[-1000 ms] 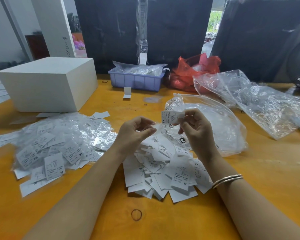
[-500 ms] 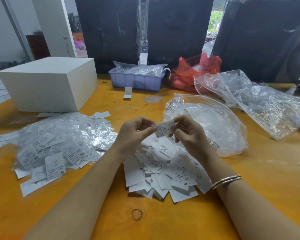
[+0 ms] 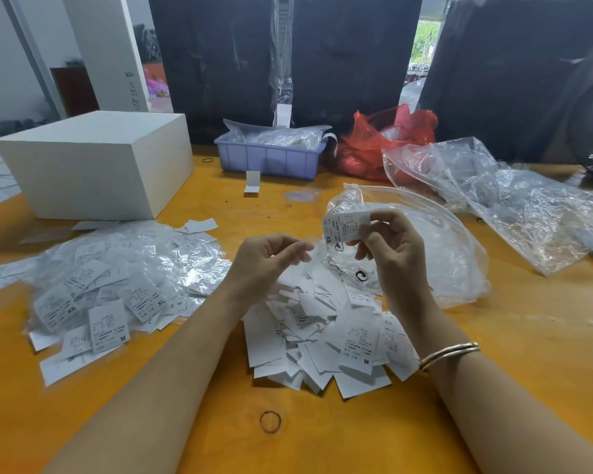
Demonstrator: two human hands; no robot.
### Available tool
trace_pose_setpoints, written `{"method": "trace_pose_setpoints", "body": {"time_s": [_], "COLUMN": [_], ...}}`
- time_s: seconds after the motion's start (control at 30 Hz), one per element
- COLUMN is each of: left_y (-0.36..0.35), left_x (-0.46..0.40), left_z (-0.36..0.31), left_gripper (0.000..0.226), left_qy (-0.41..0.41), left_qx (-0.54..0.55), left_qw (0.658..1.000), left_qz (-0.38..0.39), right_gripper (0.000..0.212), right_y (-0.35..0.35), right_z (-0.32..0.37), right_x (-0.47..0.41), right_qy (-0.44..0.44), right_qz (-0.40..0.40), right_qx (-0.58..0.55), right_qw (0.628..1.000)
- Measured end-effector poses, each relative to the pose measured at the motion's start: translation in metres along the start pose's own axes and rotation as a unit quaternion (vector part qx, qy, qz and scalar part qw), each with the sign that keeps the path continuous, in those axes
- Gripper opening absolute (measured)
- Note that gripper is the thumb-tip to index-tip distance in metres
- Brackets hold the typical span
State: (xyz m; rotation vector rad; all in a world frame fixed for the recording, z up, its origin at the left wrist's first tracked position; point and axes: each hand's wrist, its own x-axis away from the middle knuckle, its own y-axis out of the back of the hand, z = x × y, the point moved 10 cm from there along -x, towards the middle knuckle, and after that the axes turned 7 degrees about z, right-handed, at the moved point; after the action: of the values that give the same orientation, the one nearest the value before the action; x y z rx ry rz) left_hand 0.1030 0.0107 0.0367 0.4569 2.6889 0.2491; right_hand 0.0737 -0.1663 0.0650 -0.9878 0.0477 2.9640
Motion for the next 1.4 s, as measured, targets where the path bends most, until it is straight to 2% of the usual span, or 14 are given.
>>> {"method": "trace_pose_setpoints", "body": {"time_s": [0.3, 0.47, 0.7, 0.83, 0.97, 1.1, 1.2, 1.33, 1.4], "left_y": [-0.008, -0.007, -0.005, -0.001, 0.003, 0.006, 0.008, 0.005, 0.004], "left_x": [0.0, 0.001, -0.001, -0.002, -0.002, -0.001, -0.001, -0.001, -0.002], "left_z": [0.001, 0.002, 0.005, 0.005, 0.007, 0.006, 0.009, 0.008, 0.007], "left_gripper": [0.019, 0.019, 0.021, 0.021, 0.015, 0.019, 0.007, 0.005, 0.005], "left_qy": [0.007, 0.008, 0.015, 0.008, 0.005, 0.005, 0.009, 0.003, 0.0], "left_qx": [0.024, 0.029, 0.032, 0.033, 0.029, 0.025, 0.024, 0.015, 0.013], "left_qw": [0.999, 0.999, 0.999, 0.999, 1.0, 0.999, 0.999, 1.0, 1.0], "left_qz": [0.037, 0.04, 0.024, 0.007, -0.009, -0.026, -0.033, -0.021, -0.019], "right_gripper": [0.009, 0.008, 0.016, 0.026, 0.024, 0.02, 0.016, 0.017, 0.017], "right_y": [-0.003, 0.004, -0.012, -0.012, -0.013, -0.01, -0.013, -0.022, -0.019], "right_z": [0.001, 0.001, -0.003, -0.006, -0.011, -0.015, -0.02, -0.022, -0.023], "right_x": [0.0, -0.001, 0.001, 0.002, 0.002, 0.003, 0.005, 0.007, 0.006], "right_qy": [0.004, 0.0, -0.021, -0.038, -0.055, -0.08, -0.11, -0.124, -0.122], "right_qz": [0.018, -0.011, 0.05, 0.059, 0.062, 0.054, 0.068, 0.101, 0.082], "right_qx": [-0.002, -0.015, -0.03, -0.014, -0.002, 0.007, 0.0, -0.006, 0.005], "right_qw": [1.0, 1.0, 0.998, 0.997, 0.997, 0.995, 0.992, 0.987, 0.989]}}
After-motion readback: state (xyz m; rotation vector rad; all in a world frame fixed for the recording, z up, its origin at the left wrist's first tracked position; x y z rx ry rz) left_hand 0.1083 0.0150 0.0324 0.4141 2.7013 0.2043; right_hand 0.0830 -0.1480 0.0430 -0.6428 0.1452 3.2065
